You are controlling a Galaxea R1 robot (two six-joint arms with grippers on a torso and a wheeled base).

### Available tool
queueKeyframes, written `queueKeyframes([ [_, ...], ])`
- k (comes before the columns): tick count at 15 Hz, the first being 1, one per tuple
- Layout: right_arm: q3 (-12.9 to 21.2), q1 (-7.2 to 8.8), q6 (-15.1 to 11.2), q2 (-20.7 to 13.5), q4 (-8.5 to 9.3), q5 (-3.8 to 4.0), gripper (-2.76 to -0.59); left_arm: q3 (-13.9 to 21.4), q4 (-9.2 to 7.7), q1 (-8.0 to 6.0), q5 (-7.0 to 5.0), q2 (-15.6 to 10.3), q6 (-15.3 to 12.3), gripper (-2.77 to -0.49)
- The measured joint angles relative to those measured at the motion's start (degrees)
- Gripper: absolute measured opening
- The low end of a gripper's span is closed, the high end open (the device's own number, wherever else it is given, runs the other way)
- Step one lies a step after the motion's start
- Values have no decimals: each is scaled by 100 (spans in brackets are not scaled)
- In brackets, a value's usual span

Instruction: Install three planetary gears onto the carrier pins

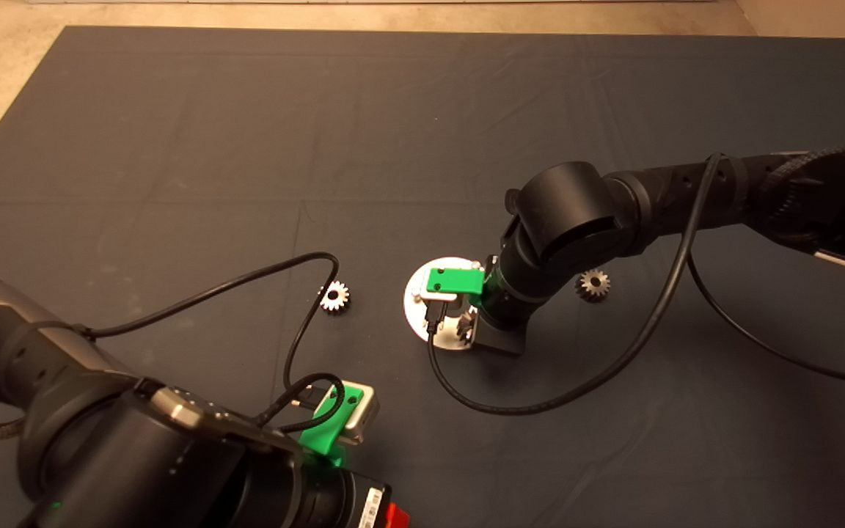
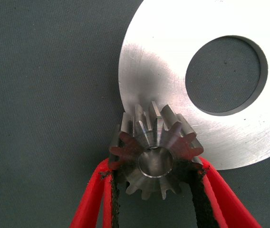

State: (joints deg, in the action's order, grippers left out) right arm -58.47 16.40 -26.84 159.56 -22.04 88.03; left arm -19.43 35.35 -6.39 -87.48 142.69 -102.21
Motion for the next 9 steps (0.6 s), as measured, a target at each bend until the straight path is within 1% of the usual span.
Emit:
queueKeyframes([
  [4, -74, 9, 24, 63, -1, 26, -255, 0, 0, 0, 2, -11, 0, -109],
  [9, -134, 16, 91, 91, -15, 28, -255, 0, -2, -1, -2, -51, 0, -109],
])
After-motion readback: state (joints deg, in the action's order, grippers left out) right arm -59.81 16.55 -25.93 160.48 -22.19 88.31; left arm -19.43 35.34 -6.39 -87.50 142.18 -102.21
